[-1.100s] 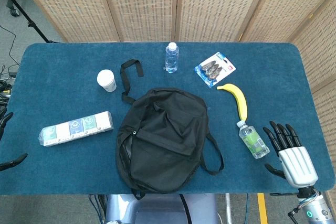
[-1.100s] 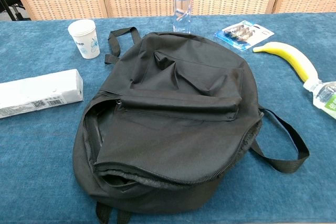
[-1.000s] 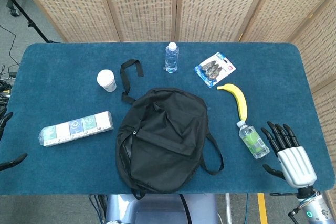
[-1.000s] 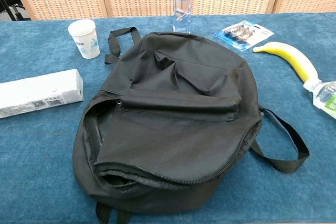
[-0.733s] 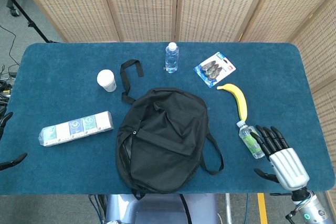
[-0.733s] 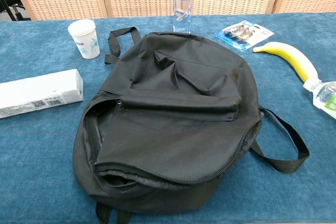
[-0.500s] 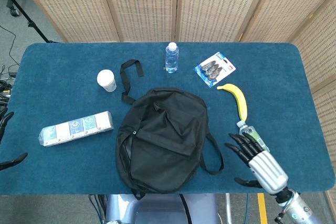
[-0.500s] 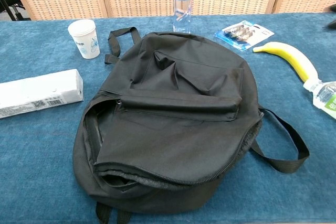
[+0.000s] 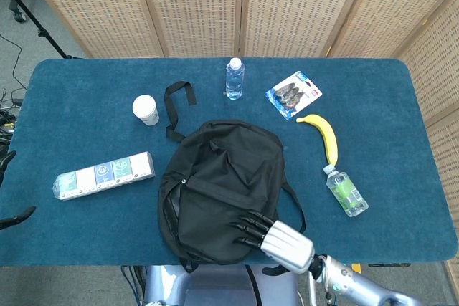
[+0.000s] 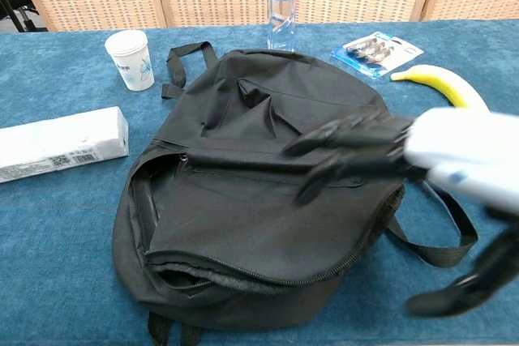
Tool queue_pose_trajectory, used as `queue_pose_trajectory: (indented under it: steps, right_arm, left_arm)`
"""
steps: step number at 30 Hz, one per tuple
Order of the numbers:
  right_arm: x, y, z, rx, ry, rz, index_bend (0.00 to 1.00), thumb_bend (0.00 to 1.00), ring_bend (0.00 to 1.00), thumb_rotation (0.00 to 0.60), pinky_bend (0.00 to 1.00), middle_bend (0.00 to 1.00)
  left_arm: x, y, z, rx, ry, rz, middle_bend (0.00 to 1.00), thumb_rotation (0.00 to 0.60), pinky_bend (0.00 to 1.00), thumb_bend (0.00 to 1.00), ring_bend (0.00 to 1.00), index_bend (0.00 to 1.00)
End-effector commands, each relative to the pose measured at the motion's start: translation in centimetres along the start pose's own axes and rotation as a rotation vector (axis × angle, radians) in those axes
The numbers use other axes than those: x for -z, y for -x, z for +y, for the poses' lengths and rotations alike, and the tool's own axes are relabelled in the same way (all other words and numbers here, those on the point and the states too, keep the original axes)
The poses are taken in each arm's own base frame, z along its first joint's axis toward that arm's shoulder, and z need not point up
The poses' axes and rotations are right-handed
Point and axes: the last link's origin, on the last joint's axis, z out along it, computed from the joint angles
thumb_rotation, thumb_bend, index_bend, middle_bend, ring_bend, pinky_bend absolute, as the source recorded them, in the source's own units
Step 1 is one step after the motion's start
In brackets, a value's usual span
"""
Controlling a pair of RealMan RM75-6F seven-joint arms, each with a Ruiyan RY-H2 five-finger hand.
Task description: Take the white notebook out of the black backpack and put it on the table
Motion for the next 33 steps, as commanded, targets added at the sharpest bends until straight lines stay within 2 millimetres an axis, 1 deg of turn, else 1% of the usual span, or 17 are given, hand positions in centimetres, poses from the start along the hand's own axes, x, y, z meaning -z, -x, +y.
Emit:
queue_pose_trajectory:
  steps: [1,4,6,9,11,14,16,19,21,27,33]
  right_arm:
    - [-1.6,1.2,-0.2,0.021,-0.006,-0.016,0.25,0.0,0.0,0.6,0.06,0.11]
    - [-2.2,1.6,0.0,0.024,0.002,-0.002,0.28,0.0,0.02,0.6,0.09,0.14]
    - [-2.6,1.8,0.2,0.016,0.012,0.027,0.31,0.0,0.06,0.6,0.12,0.19]
    - [-3.0,1.8,0.4,-0.016,0.031,0.063,0.39,0.01,0.16,0.6,0.18,0.28]
    - [-3.1,1.9,0.5,-0.063,0.052,0.083,0.45,0.05,0.24,0.6,0.2,0.36]
    - [-3.2,1.8,0.6,-0.114,0.076,0.093,0.52,0.12,0.29,0.6,0.21,0.44]
    - [-3.2,1.8,0.7,-0.129,0.088,0.103,0.55,0.18,0.31,0.6,0.21,0.47]
    - [-3.3,1.8,0.7,-0.167,0.109,0.1,0.56,0.24,0.32,0.6,0.21,0.48]
    - [-3.3,1.8,0.7,-0.188,0.119,0.096,0.56,0.26,0.32,0.6,0.21,0.49]
    - [-4.0,1.3,0.4,-0.308,0.17,0.093,0.57,0.26,0.32,0.6,0.21,0.49]
    - [-5.3,0.7,1.0,-0.408,0.26,0.126,0.58,0.26,0.32,0.6,0.21,0.5]
  left_arm:
    - [0.0,-0.1,-0.1,0.003,-0.001,0.002,0.0,0.6,0.0,0.14,0.0,0.0]
    - [0.0,-0.1,-0.1,0.005,-0.001,0.001,0.0,0.6,0.0,0.14,0.0,0.0]
    - [0.0,-0.1,-0.1,0.005,-0.001,0.001,0.0,0.6,0.0,0.14,0.0,0.0]
    - [-0.1,-0.1,-0.1,0.005,-0.002,0.003,0.0,0.6,0.0,0.14,0.0,0.0]
    - [-0.1,-0.1,0.0,0.004,-0.001,0.0,0.0,0.6,0.0,0.14,0.0,0.0]
    - [0.0,0.0,0.0,0.003,0.002,-0.003,0.0,0.6,0.0,0.14,0.0,0.0]
    - [0.0,0.0,0.0,0.002,0.002,-0.002,0.0,0.6,0.0,0.14,0.0,0.0]
    - [0.0,0.0,0.0,0.002,0.001,-0.002,0.0,0.6,0.0,0.14,0.0,0.0]
    - [0.0,0.0,0.0,0.002,0.002,-0.002,0.0,0.6,0.0,0.14,0.0,0.0]
    - [0.0,0.0,0.1,0.003,0.003,-0.002,0.0,0.6,0.0,0.14,0.0,0.0]
    - [0.0,0.3,0.3,-0.003,0.022,-0.012,0.0,0.6,0.0,0.14,0.0,0.0]
